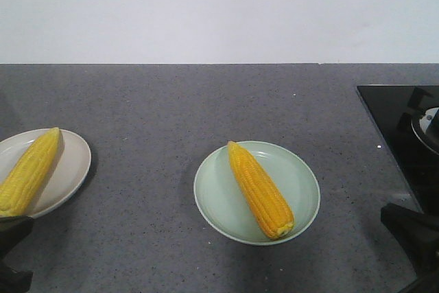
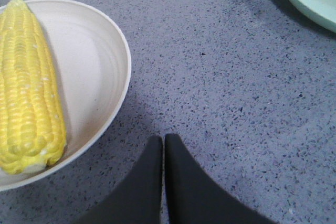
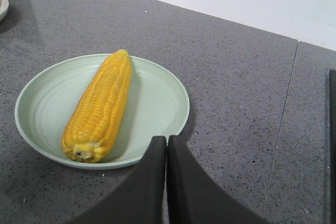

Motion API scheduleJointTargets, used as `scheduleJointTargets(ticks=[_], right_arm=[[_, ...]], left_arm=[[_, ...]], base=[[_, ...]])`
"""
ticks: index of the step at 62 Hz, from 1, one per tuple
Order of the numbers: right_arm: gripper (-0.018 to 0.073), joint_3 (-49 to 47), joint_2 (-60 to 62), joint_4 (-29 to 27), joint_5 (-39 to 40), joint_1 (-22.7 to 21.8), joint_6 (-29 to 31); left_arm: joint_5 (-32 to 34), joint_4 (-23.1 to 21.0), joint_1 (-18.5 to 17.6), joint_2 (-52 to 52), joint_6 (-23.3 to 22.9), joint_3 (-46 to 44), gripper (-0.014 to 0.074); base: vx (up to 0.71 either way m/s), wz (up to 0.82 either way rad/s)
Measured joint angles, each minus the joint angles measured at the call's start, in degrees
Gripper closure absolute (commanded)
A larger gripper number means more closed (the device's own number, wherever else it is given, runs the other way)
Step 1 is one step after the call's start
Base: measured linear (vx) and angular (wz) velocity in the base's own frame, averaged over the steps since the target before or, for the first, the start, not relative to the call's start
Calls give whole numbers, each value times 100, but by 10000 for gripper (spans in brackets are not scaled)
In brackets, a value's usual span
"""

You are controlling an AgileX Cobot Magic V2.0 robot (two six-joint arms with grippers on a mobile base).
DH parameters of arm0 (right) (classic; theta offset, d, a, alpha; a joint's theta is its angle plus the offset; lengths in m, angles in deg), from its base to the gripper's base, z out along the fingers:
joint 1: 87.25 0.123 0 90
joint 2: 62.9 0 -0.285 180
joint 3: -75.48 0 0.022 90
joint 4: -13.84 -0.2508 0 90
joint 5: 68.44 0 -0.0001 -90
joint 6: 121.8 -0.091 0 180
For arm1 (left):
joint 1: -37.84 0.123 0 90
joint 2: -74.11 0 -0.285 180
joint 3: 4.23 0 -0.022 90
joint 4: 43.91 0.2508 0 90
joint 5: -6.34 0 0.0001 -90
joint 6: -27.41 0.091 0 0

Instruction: Distribute corn equally

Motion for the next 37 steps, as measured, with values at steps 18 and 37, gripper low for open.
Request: scheduleJointTargets(ticks=[18,37], right_arm=[[566,0,0,0,0,0,0],[566,0,0,0,0,0,0]], left_arm=[[159,1525,0,574,-2241,189,603],[1439,2365,0,1987,-3729,1517,603]], base=[[0,0],[0,0]])
